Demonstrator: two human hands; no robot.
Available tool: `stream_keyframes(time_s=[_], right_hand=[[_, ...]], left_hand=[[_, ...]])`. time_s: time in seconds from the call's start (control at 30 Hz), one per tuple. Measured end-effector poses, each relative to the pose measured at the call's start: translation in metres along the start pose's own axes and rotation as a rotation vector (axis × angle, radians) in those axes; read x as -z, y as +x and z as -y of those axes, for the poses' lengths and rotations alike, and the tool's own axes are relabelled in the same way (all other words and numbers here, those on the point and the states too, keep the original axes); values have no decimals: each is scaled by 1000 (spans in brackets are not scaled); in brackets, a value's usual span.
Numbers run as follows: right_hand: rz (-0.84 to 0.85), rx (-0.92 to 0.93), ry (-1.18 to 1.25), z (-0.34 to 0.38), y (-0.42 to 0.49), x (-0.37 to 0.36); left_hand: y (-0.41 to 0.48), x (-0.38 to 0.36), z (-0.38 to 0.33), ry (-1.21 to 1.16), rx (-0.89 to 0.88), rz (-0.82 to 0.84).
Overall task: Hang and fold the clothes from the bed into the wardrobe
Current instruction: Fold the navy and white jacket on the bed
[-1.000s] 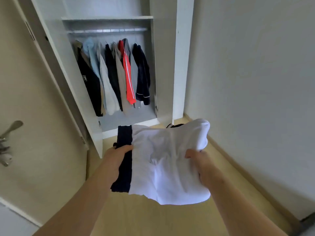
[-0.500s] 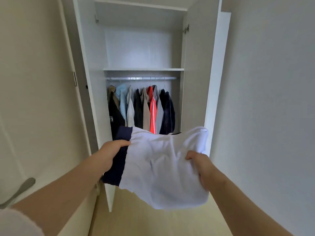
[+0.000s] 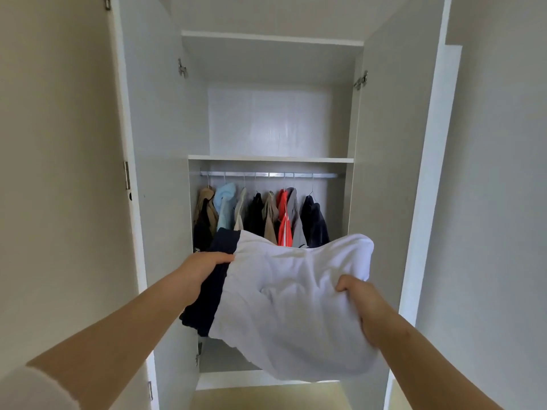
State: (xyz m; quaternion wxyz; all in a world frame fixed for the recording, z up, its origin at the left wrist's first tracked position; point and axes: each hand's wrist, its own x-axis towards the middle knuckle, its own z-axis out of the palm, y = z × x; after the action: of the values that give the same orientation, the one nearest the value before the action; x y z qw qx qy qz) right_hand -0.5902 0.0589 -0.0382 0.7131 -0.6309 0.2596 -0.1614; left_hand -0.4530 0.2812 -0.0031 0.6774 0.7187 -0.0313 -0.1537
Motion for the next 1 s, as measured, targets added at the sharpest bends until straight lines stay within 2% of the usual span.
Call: stream_keyframes(time_s=[0.27,0.5,0.73,0.87,1.0], right_hand=[[54,63,15,46,132,-31],[69,187,9,134,275,-85],[113,308,-2,227,378,-142],[131,367,-26,260,428,-169],[149,398,-29,291,480,-183]], left_hand=[[125,-3,-51,-32,-71,-6],[263,16,-136,-125,-162,2],[373,38,-228,-133,-317,-82],[424,42,-259,-93,-436,-162],[467,50,-282,-118,-460,-167]])
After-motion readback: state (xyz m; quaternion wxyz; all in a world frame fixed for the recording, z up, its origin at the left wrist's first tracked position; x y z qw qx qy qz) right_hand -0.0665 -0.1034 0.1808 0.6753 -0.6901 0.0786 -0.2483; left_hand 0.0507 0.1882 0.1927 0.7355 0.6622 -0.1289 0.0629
